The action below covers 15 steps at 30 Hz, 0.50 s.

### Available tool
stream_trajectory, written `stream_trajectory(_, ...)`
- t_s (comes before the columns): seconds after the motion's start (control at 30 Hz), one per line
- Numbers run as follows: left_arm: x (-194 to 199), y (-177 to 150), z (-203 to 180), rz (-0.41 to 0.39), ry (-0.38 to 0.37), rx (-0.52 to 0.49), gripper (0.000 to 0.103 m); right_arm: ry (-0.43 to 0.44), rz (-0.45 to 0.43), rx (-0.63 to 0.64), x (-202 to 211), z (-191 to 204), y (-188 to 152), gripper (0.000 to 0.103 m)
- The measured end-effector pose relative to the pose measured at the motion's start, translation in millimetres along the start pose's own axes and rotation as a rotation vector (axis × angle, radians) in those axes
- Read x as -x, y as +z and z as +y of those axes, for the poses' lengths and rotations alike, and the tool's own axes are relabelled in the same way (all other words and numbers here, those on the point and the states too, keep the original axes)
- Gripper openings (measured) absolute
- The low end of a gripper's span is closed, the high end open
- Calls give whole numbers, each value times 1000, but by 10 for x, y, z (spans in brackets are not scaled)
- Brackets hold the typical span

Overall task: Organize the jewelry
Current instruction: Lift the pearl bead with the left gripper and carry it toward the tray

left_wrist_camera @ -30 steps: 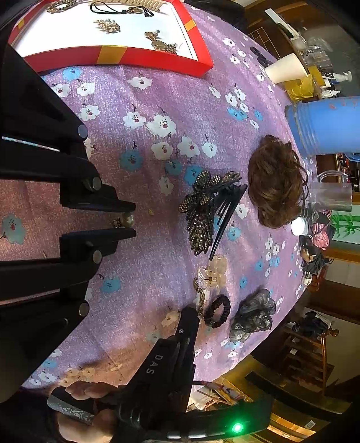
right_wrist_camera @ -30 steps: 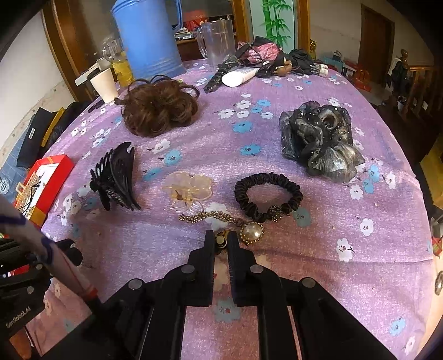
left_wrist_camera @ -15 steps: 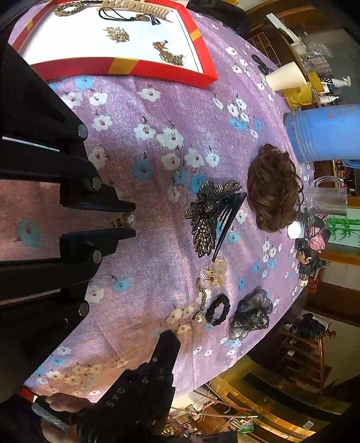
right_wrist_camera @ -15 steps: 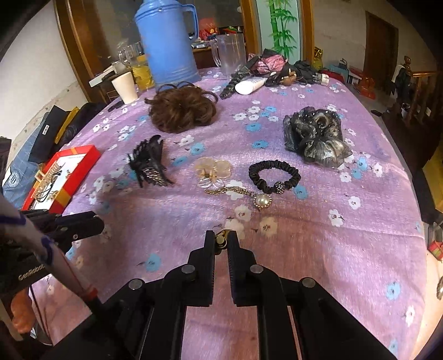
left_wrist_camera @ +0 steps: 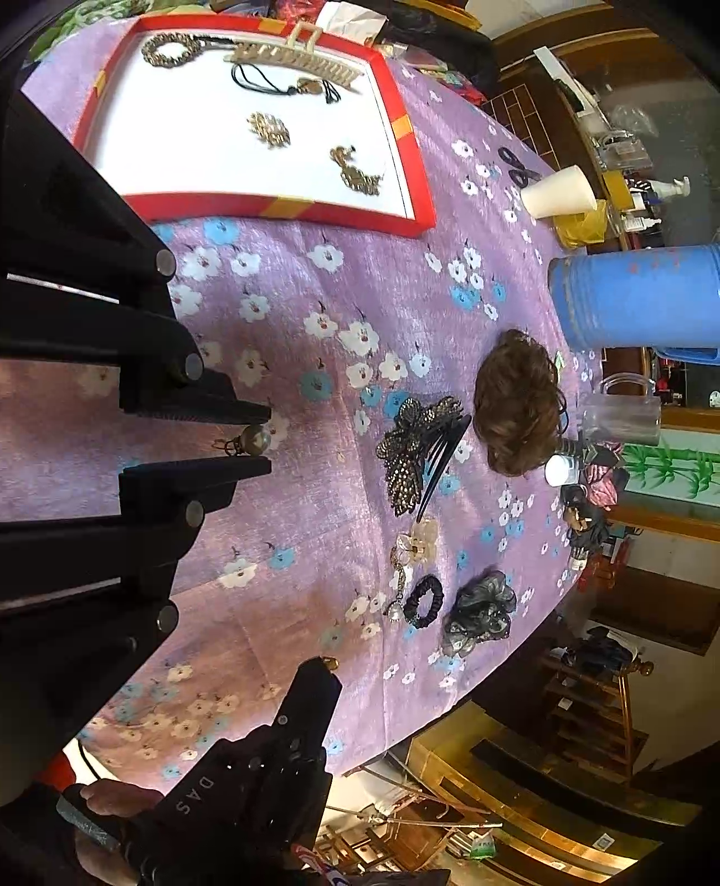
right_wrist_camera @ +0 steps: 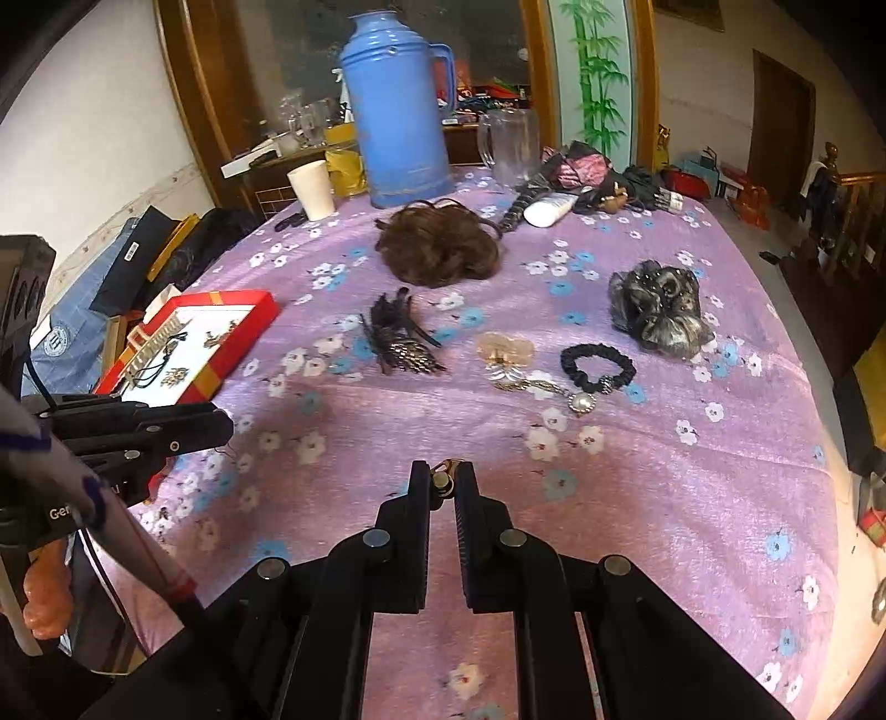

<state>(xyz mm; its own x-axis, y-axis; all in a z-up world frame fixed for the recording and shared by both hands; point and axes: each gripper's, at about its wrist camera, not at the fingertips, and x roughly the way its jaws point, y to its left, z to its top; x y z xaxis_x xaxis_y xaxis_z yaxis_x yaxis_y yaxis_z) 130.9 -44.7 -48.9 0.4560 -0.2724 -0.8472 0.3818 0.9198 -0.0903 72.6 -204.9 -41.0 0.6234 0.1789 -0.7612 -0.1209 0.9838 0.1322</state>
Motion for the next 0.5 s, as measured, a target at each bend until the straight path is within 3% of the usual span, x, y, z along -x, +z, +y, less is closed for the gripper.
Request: stream_trajectory(0.5, 516, -120, 450, -47, 91, 84, 11, 65, -41, 113, 172, 579, 287, 9)
